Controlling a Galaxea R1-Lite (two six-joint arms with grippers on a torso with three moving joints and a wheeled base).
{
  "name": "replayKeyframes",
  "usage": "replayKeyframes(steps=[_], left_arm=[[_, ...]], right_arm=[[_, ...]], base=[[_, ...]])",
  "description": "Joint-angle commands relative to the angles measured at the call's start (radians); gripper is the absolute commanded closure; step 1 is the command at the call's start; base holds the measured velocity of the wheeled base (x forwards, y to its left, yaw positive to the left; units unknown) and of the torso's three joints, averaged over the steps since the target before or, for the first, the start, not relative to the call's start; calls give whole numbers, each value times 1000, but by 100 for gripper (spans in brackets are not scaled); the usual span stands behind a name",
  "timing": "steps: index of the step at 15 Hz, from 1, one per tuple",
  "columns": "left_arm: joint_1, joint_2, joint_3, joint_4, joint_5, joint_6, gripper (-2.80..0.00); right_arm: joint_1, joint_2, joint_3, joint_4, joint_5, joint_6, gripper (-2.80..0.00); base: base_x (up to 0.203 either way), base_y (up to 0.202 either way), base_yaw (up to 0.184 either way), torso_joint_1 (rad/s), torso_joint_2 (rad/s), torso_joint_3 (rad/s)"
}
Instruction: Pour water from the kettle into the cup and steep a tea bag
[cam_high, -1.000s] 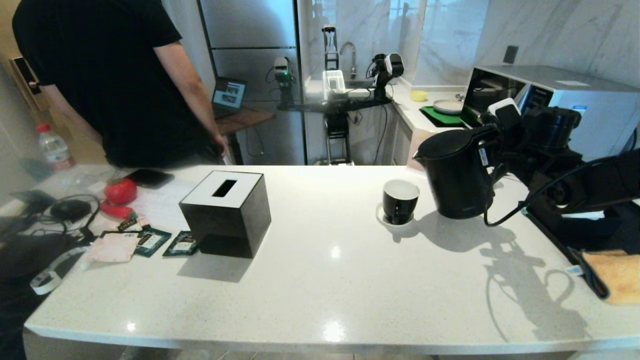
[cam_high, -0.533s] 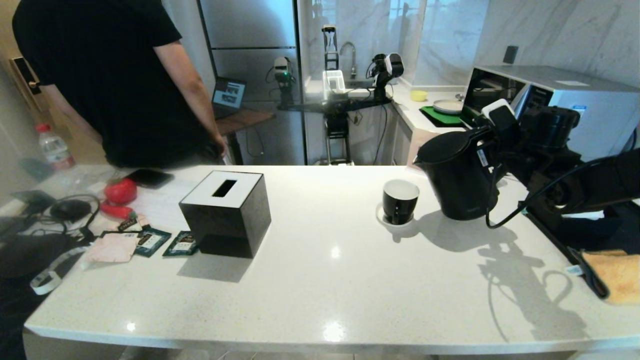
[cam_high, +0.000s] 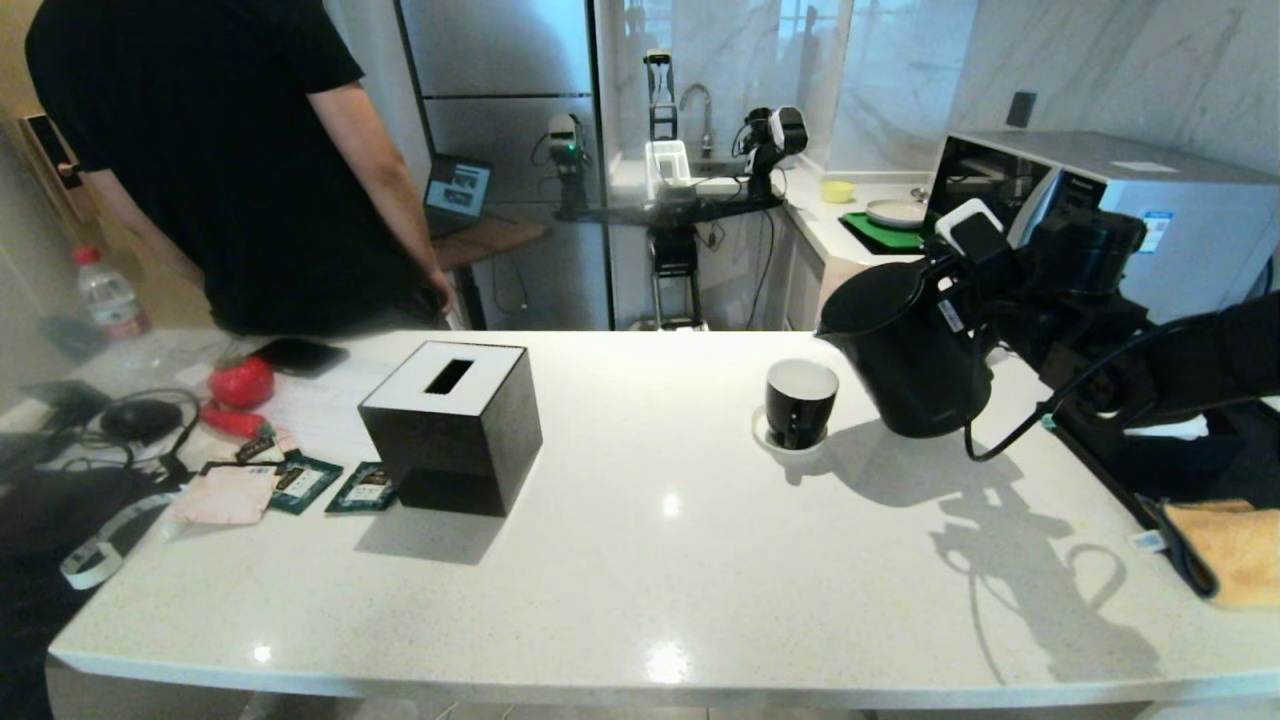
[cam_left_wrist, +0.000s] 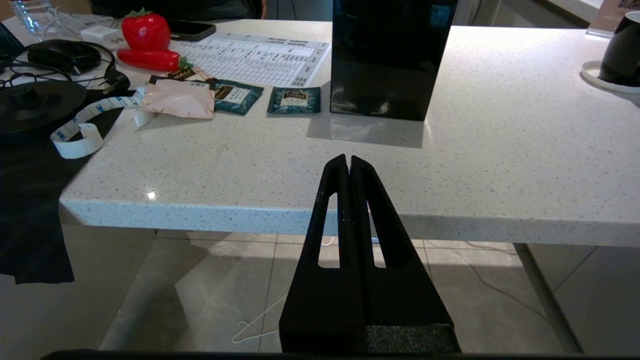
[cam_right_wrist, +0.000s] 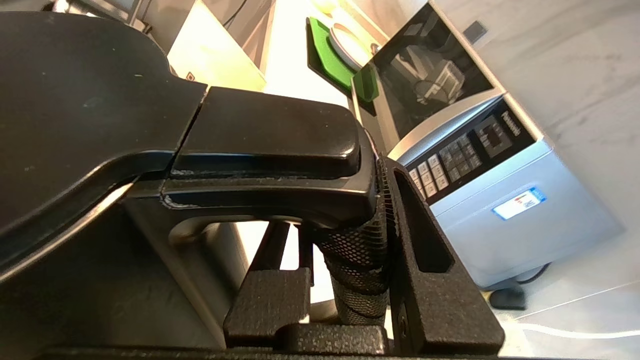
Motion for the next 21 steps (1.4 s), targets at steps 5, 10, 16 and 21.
replayKeyframes(steps=[5, 10, 16, 21], left_arm=[[0, 1, 0, 0, 1, -1, 0], [0, 1, 0, 0, 1, -1, 0], [0, 1, 0, 0, 1, -2, 0], [0, 1, 0, 0, 1, -1, 0]], right_arm=[[3, -1, 1, -1, -3, -51, 0], [3, 1, 0, -9, -1, -110, 0], [3, 1, 3, -13, 0, -154, 0], [19, -1, 7, -31, 2, -194, 0]], base=[[0, 0, 0, 0, 0, 0], [0, 0, 0, 0, 0, 0], [0, 0, 0, 0, 0, 0], [0, 0, 0, 0, 0, 0]])
